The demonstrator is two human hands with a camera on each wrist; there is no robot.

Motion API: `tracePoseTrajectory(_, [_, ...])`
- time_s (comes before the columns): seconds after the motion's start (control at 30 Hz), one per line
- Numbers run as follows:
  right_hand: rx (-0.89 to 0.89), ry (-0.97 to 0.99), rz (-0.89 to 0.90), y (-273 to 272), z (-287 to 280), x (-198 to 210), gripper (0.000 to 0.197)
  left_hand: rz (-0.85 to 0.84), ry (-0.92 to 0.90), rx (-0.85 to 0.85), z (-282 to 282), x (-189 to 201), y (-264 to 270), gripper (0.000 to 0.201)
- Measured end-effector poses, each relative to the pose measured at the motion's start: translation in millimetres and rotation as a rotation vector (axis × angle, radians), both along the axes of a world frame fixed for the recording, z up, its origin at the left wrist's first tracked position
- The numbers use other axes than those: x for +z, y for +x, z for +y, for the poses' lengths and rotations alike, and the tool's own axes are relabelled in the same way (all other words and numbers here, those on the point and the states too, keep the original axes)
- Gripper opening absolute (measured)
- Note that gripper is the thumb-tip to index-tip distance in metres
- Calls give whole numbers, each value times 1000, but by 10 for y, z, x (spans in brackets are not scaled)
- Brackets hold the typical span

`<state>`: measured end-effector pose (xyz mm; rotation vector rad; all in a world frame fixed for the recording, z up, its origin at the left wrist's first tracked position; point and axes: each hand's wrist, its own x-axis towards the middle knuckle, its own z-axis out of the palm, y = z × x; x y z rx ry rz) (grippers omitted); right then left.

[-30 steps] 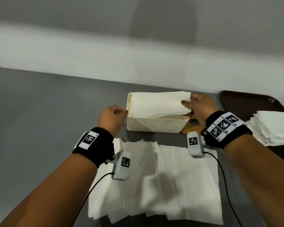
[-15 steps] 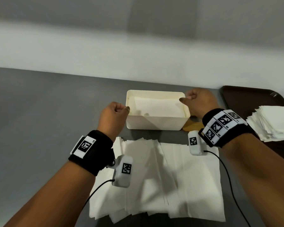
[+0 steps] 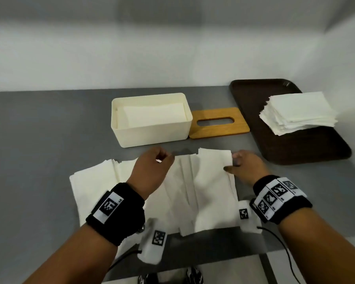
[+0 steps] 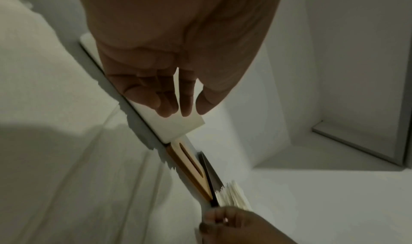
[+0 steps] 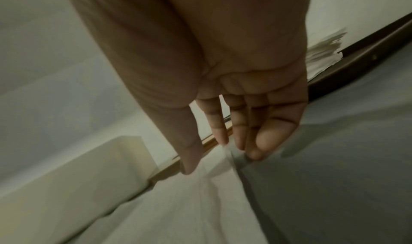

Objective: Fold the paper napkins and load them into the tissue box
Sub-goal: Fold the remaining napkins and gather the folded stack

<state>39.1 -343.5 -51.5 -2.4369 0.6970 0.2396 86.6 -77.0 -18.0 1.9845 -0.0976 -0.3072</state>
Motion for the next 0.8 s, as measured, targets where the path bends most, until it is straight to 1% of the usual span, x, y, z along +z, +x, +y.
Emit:
tracePoseTrajectory(0.07, [97, -139, -18, -5, 90, 26, 48, 15, 15, -27, -71, -54, -76, 14])
tracePoseTrajectory(0.13, [192, -280, 9, 35, 217, 81, 57, 20, 32, -47, -109, -105, -123, 12])
tracePoseTrajectory(0.17, [204, -303, 55, 51, 258, 94, 59, 23, 41, -54, -136, -124, -150, 12])
tracePoseTrajectory(0.23, [196, -313, 135, 108, 339, 103, 57, 32, 52, -57, -164, -152, -193, 13])
tracePoseTrajectory(0.3, [187, -316, 176, 154, 371, 115, 53, 40, 60, -53, -172, -176, -230, 14])
tracePoseTrajectory(0.4, [153, -224, 196, 155, 347, 142, 51, 55, 66, -51, -170, -202, -290, 15])
tracePoseTrajectory(0.5, [181, -169, 169, 86, 340, 172, 30, 62, 79, -41, -150, -208, -322, 16])
tracePoseTrajectory(0.57, [165, -68, 56, 15, 316, 173, 21, 76, 79, -31, -132, -217, -337, 17])
tracePoseTrajectory(0.63, [117, 113, -93, -77, 279, 209, 25, 101, 63, -26, -131, -209, -372, 22])
tracePoseTrajectory(0.7, [94, 321, -202, -181, 269, 291, 27, 114, 37, -46, -153, -171, -438, 32])
tracePoseTrajectory(0.73, [93, 414, -239, -228, 276, 346, 28, 119, 14, -71, -176, -144, -469, 37])
tracePoseTrajectory(0.77, [99, 508, -264, -270, 299, 405, 28, 124, -34, -104, -207, -111, -503, 38])
tracePoseTrajectory(0.8, [108, 606, -279, -300, 334, 460, 28, 137, -113, -141, -245, -81, -537, 33])
